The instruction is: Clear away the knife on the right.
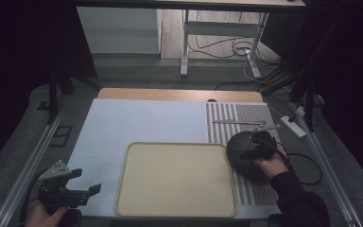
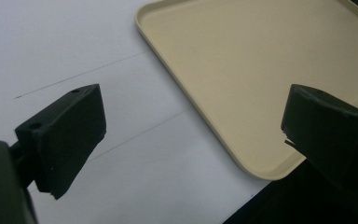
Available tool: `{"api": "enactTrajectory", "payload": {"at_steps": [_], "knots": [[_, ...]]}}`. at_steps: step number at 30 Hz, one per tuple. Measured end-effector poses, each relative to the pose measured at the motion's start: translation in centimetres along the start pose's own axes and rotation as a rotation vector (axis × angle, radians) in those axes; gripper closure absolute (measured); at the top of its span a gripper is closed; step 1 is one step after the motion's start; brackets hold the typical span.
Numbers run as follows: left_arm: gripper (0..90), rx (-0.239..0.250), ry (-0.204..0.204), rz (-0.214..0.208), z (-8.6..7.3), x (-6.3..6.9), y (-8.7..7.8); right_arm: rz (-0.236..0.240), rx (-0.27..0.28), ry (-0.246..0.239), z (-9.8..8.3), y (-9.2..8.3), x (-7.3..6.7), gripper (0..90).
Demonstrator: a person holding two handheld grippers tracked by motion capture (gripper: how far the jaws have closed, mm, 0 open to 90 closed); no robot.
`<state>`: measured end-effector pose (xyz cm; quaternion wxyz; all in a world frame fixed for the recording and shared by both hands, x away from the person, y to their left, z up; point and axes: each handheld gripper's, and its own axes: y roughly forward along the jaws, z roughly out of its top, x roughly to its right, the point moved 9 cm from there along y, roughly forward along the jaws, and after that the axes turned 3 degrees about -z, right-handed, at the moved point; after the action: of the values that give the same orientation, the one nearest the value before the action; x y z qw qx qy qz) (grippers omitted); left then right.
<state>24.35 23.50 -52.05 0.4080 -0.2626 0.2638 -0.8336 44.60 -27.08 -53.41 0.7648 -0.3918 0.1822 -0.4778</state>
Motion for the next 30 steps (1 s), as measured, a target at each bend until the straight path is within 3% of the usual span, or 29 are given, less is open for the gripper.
{"api": "enactTrajectory", "payload": {"at_steps": [19, 30], "knots": [[6.1, 0.000, 0.000, -0.002, 0.0, 0.0, 0.0, -0.043, -0.052, 0.017, 2.7, 3.9, 2.3, 1.3], [6.2, -0.005, 0.002, -0.001, 0.0, 0.0, 0.1, -0.079, -0.078, 0.085, 3.6, 5.8, 5.0, 0.5]]}}
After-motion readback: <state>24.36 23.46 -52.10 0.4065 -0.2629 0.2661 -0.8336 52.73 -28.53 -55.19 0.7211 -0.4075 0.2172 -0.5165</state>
